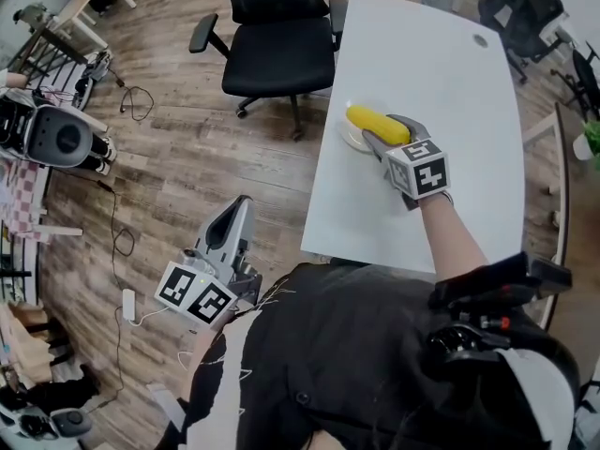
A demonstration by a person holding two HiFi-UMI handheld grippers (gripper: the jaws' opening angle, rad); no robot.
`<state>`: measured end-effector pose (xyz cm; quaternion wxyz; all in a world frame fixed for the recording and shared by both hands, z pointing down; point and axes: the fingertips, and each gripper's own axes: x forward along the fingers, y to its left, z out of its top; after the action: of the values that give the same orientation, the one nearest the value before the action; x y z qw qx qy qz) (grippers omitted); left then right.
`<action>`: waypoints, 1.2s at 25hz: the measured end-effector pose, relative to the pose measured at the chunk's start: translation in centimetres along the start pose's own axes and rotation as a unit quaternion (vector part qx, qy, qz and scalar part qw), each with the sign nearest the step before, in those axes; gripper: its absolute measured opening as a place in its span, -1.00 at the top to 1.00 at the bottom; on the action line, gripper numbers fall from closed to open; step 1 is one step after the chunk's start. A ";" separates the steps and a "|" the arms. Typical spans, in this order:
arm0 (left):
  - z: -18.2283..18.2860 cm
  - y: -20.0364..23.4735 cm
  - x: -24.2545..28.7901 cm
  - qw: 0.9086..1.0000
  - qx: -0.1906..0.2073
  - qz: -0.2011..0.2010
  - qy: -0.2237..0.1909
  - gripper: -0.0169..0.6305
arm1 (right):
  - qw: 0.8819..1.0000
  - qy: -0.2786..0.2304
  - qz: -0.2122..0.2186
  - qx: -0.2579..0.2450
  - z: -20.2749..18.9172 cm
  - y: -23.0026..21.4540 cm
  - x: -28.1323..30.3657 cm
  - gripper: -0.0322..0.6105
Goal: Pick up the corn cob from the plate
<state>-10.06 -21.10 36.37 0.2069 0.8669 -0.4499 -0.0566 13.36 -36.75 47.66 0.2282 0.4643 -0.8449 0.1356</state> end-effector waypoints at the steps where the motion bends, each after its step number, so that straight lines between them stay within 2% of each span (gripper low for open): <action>1: 0.0 -0.1 -0.2 1.000 0.001 -0.002 0.000 0.91 | 1.000 -0.003 -0.002 0.001 0.0 0.2 -0.4 0.10; 17: -0.1 -1.3 -3.0 0.999 0.000 -0.032 0.001 0.91 | 0.999 -0.041 -0.023 0.025 0.5 3.0 -6.9 0.10; 22: -0.8 -2.0 -3.6 0.999 -0.002 -0.038 0.009 0.91 | 0.998 -0.052 -0.025 0.039 -0.1 4.0 -8.9 0.10; 26: -1.0 -2.7 -3.9 0.999 0.015 -0.046 0.009 0.91 | 0.996 -0.057 -0.023 0.063 -0.9 5.0 -10.3 0.10; 30: -1.3 -2.8 -4.5 0.998 0.010 -0.057 0.014 0.91 | 0.996 -0.054 -0.019 0.061 -1.7 7.0 -11.1 0.10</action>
<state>-10.17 -15.67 35.99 0.2012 0.8939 -0.3972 -0.0521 12.99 -24.25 43.31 0.1555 0.5004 -0.8370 0.1574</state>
